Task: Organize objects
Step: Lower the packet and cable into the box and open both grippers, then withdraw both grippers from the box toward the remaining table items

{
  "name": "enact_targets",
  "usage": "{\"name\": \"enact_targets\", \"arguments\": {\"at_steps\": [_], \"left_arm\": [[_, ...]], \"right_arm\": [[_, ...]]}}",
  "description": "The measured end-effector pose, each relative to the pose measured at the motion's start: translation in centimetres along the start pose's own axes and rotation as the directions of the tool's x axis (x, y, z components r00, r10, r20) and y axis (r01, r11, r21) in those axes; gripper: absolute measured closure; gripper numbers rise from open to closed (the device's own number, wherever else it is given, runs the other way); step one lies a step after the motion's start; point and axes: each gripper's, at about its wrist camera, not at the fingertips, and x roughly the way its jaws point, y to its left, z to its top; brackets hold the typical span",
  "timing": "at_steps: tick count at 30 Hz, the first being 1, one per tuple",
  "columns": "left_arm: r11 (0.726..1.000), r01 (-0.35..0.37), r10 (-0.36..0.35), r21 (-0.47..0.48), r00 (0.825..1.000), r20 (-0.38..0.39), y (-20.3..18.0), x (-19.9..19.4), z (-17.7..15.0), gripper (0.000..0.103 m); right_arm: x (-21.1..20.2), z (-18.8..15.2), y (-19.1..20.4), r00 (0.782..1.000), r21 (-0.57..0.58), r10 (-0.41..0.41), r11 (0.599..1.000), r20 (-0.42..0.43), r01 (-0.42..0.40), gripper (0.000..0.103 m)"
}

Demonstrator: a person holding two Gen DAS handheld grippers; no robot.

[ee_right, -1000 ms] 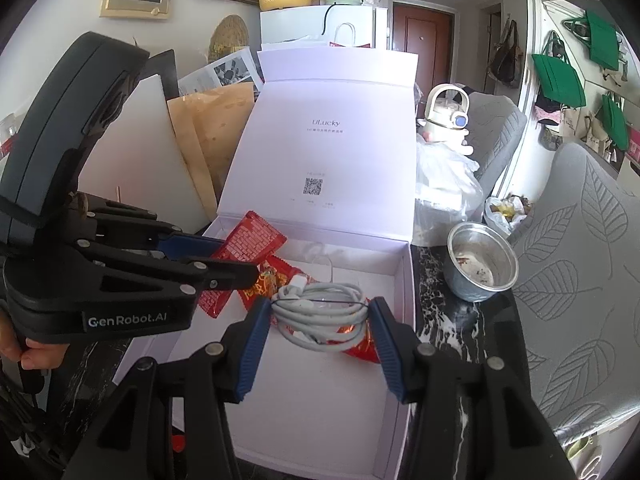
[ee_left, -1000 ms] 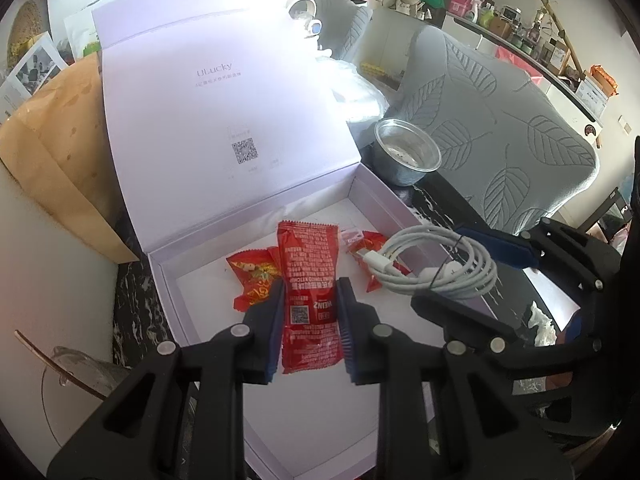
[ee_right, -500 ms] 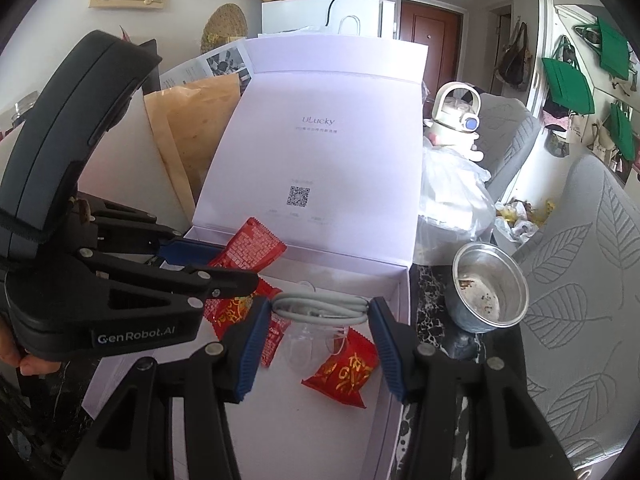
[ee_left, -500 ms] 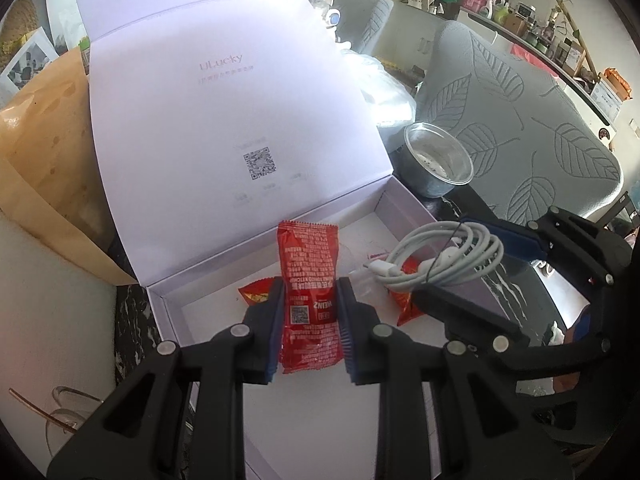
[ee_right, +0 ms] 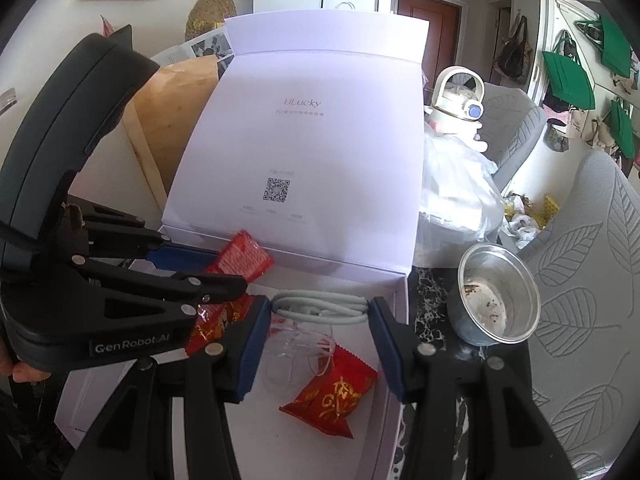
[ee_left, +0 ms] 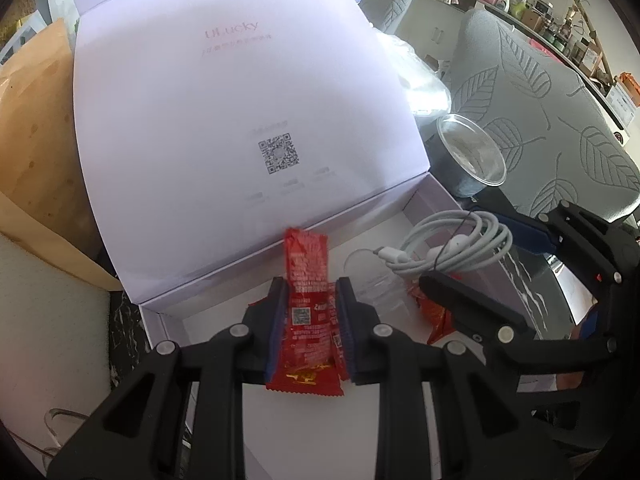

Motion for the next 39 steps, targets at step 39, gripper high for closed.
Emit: {"name": "enact_targets", "arguments": {"at_steps": [39], "left_arm": [[0.999,-0.043,0.045,-0.025,0.996,0.074,-1.3,-8.1,-1.7,0.059]], "right_arm": [[-8.1,-0.8,0.4,0.993,0.029,-0.108,0.994,0.048,0.107,0.039]]}}
